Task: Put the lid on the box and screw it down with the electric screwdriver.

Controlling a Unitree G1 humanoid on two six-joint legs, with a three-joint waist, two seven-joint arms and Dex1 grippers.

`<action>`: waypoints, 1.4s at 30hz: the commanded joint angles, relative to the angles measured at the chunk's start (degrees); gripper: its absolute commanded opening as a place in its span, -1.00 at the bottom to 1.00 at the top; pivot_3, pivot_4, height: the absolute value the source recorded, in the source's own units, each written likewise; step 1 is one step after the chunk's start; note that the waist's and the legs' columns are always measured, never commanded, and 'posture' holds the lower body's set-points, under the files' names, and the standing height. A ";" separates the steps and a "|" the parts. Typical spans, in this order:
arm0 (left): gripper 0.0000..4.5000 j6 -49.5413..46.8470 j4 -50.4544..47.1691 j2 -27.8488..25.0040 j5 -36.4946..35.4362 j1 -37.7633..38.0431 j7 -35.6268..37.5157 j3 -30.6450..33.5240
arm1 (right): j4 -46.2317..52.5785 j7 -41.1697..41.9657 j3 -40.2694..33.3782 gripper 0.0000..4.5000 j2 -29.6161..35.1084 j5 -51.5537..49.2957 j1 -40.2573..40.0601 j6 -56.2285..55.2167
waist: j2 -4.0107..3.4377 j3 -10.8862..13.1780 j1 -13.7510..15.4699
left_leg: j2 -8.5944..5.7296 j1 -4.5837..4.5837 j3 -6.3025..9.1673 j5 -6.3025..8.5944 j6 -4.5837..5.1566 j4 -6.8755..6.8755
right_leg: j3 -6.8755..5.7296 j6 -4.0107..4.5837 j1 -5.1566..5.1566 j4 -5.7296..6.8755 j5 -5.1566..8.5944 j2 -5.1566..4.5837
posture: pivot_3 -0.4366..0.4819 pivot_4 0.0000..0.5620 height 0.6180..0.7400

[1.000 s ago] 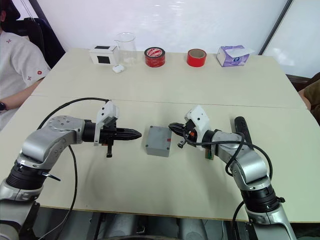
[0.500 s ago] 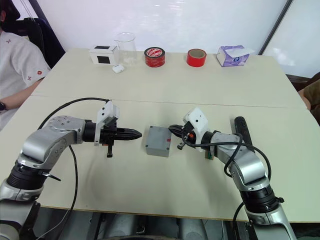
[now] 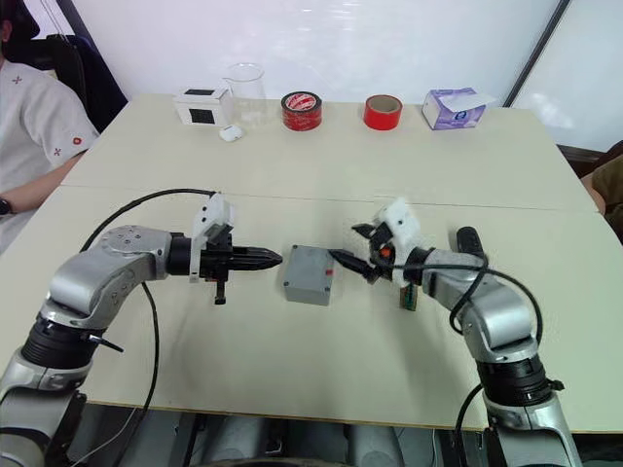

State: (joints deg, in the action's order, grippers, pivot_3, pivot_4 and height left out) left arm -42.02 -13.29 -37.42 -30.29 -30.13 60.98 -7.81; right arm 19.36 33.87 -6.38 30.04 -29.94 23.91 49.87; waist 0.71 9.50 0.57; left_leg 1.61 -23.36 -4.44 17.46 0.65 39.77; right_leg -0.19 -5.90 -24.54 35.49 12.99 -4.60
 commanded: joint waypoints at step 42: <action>-1.00 7.54 -8.78 3.03 2.08 -2.85 3.09 -5.29 | -41.09 33.81 36.30 0.99 39.67 8.43 24.80 26.91 | -0.18 0.07 -1.17 | 0.01 -0.06 -0.03 0.07 0.12 -0.03 | 0.15 0.01 -0.14 -0.19 0.01 -0.05 | -0.05 -0.47 1.00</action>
State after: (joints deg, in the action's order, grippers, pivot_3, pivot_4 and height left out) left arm -34.53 -20.14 -34.26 -26.97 -32.60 64.12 -14.47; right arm -21.02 66.57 29.37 69.68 -23.37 47.06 78.10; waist 0.53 9.57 -0.60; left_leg 1.63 -23.43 -4.47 17.53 0.78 39.74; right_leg -0.04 -5.89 -24.68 35.30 13.00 -4.64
